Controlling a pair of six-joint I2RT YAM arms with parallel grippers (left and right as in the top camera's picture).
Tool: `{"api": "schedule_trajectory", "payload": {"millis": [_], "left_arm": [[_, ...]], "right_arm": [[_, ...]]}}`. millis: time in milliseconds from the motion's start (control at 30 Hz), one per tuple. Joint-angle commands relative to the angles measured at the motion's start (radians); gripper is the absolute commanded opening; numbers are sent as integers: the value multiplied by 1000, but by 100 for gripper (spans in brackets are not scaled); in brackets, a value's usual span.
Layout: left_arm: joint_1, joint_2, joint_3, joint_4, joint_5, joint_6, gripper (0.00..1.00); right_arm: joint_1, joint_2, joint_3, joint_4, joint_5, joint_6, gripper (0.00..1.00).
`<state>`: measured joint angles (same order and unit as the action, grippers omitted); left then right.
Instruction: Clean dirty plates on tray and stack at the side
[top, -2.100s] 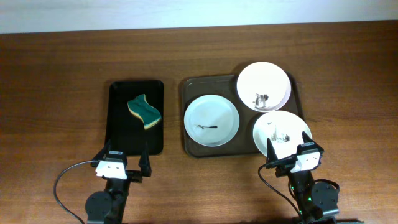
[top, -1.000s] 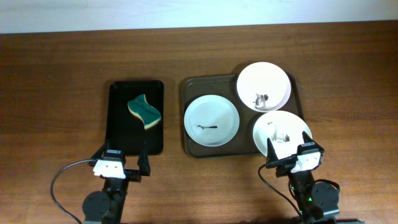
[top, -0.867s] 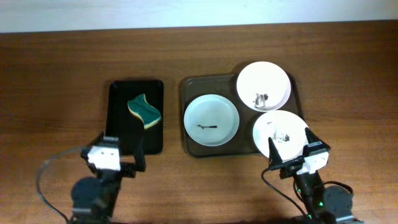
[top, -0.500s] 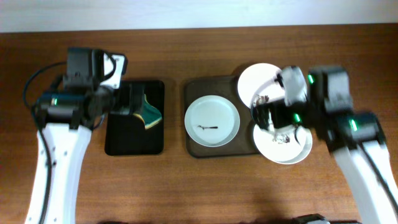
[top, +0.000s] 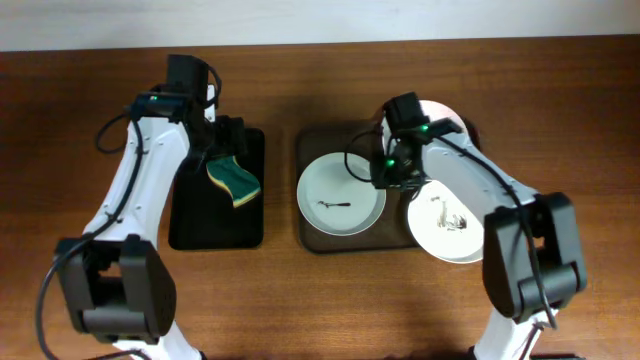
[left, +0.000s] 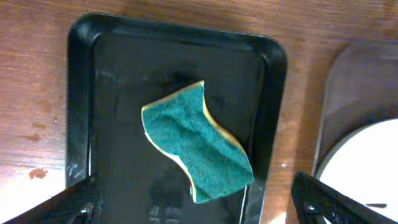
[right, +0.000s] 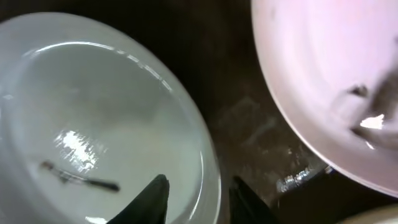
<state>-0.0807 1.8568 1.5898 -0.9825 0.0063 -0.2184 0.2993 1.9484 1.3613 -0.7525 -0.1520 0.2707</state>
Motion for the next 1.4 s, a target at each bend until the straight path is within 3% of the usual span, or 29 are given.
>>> {"api": "schedule_trajectory", "payload": {"millis": [0,67,167,367,533,567,633,733,833,900,933,967,1033,1100,1200,1300,1367], "left_arm": [[6,35,14,25,-14,-21,92],[6,46,14,37,-14,-21,84],[5,78,12,27,-14,-83,56],[-12,243,11,9,31,-160,60],[-21,304,11,6,47,-208,37],[-29,304,11,1,50,-208,38],[-51,305,3,-1,50,-208,63],[-49,304,12,-11,31,-246,67],[-32,303,34,-39,3,-346,52],[-32,304,33,-44,-63,-350,31],[-33,304,32,-44,-85,-350,11],[-32,304,31,-43,-108,-350,0],[-32,304,31,-43,-127,-349,0],[-32,303,39,-32,-132,-290,0],[-33,303,191,-121,-126,-184,0],[-45,303,386,-206,17,0,0],[-74,303,391,-208,90,61,0]], "right_arm": [[28,84,11,48,60,46,30],[28,147,11,69,60,87,18],[29,168,11,69,59,106,4],[29,168,10,69,59,105,9],[29,168,10,69,59,105,13],[29,168,10,69,59,105,13],[29,168,10,69,59,105,18],[29,168,10,69,59,105,24],[29,168,10,69,59,105,25],[29,168,10,69,60,105,25],[29,168,10,69,60,105,25],[29,168,10,69,59,105,25],[29,168,10,64,59,105,20],[29,168,10,53,59,105,6],[27,167,10,42,42,105,4],[0,145,10,22,-53,105,4],[-24,145,10,-17,-65,105,4]]}}
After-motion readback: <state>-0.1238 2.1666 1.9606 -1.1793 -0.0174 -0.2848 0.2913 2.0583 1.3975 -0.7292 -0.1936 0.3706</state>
